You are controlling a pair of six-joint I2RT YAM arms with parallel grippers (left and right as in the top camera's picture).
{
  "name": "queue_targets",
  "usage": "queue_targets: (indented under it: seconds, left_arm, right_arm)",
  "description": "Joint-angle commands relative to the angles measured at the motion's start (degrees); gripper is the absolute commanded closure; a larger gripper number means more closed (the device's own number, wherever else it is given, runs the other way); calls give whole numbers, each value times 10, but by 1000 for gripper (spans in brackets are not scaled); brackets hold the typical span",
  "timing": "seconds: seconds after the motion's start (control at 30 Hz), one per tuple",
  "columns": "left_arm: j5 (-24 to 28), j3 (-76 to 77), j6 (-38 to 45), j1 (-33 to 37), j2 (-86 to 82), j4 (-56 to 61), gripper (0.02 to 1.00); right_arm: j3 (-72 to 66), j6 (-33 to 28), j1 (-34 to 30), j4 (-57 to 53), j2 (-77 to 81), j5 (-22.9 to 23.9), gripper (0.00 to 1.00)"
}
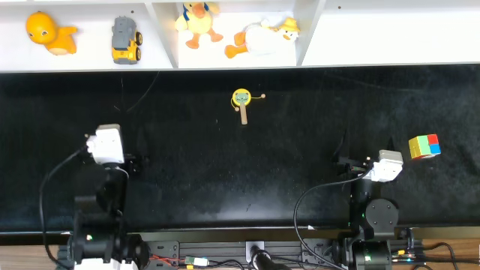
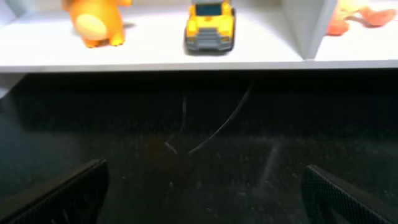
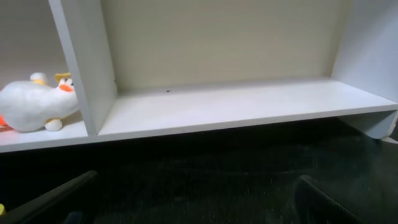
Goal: Store Toys
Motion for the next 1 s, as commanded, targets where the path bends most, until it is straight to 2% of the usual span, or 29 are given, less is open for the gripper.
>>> queue_targets:
  seconds: [0.03,0.13,0.3,0.5,0.63,0.77,1.0]
  left_arm:
    - [-27,-42,-10,-17,-66,37,23]
    - [-32,-76,-10,-17,-109,50,20]
    - [-68,-128,-9,-19,-168,69,20]
    - [-80,-127,45,-26,-232,-7,20]
    - [-74,-127,60,-26,-248,-3,20]
    - [-40,-126,59,-26,-256,-7,20]
    - [-40,-127,59,-26,-263,-3,20]
  right_arm:
    - [-7,-2,0,3,-5,-2,5]
    - [-7,-2,0,3,-5,-2,7]
    - [-7,-2,0,3,-5,-2,5]
    - [-7,-2,0,3,-5,-2,7]
    - [-7,-2,0,3,-5,-2,7]
    - [-7,-2,0,3,-5,-2,9]
    - [-7,-2,0,3,-5,-2,7]
